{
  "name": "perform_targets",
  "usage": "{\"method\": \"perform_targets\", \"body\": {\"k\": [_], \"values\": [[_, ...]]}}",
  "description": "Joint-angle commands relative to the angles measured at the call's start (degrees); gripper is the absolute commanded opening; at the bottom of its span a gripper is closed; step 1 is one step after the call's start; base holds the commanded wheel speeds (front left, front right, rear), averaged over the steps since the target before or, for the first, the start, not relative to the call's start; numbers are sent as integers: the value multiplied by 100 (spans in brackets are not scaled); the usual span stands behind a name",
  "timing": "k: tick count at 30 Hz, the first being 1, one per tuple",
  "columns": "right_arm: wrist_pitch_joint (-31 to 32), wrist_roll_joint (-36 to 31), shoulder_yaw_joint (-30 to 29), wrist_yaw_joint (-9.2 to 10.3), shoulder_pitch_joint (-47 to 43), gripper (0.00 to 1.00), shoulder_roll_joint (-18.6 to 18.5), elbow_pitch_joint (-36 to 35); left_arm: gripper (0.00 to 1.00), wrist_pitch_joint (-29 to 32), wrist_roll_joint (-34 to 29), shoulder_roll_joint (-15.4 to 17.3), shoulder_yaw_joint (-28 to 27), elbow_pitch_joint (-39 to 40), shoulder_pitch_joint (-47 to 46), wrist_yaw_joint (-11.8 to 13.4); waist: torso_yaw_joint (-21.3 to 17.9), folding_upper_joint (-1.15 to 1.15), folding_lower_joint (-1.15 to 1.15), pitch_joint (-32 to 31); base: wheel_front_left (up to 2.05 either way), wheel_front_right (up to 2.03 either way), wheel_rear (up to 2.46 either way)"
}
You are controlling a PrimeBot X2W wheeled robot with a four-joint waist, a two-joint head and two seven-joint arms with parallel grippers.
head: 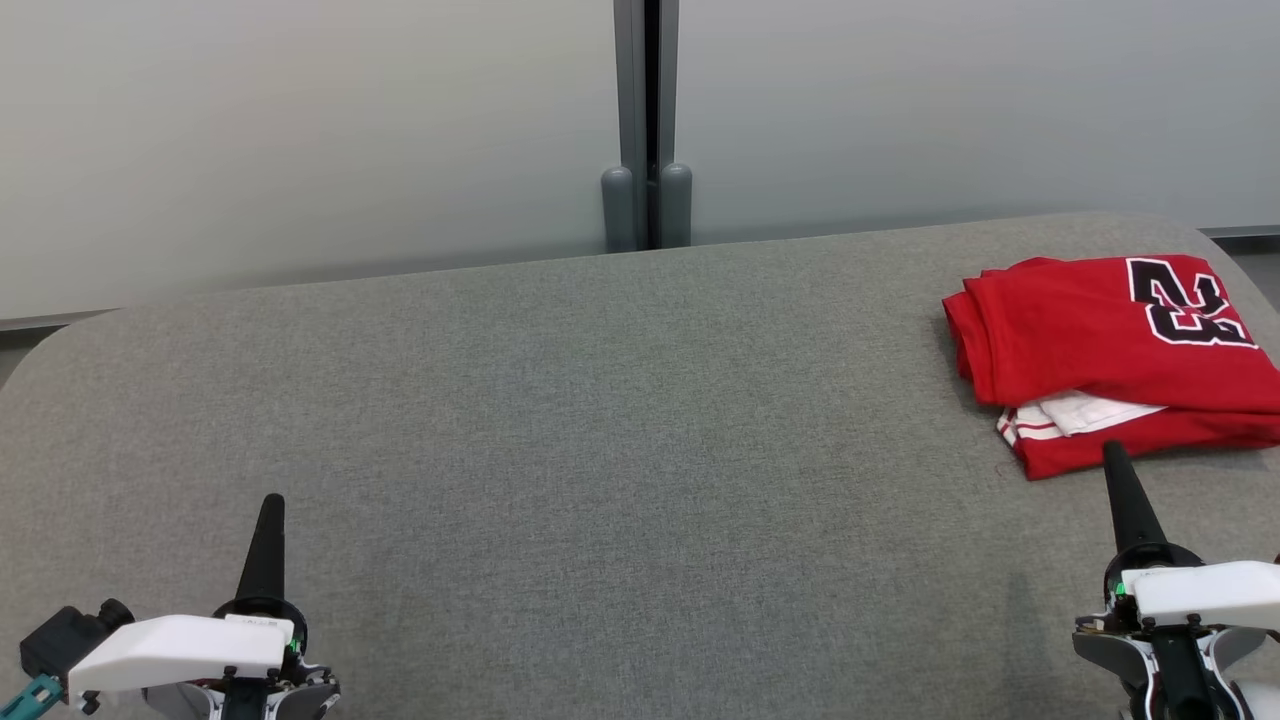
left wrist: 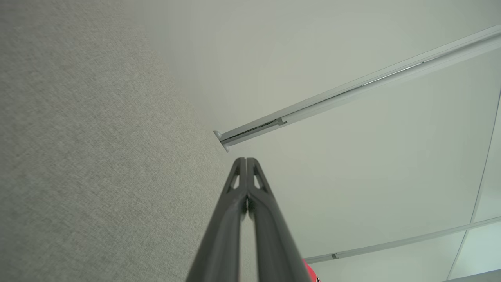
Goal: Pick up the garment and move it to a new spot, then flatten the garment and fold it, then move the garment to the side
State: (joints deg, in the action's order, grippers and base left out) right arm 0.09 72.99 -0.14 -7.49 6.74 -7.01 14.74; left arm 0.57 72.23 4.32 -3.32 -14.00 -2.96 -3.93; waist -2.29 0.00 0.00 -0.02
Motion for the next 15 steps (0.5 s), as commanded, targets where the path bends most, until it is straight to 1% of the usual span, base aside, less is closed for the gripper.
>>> {"method": "perform_targets", "body": {"k": [1, 15], "values": [[68, 144, -69, -1, -7, 0, -12, -56, 0, 40, 148, 10, -53, 32, -180, -49, 7, 0, 0, 1, 0, 0, 0], [250, 734, -251, 0, -31, 0, 125, -66, 0, 229, 751, -37, -146, 20, -240, -158, 69, 0, 0, 6, 0, 0, 0]]}}
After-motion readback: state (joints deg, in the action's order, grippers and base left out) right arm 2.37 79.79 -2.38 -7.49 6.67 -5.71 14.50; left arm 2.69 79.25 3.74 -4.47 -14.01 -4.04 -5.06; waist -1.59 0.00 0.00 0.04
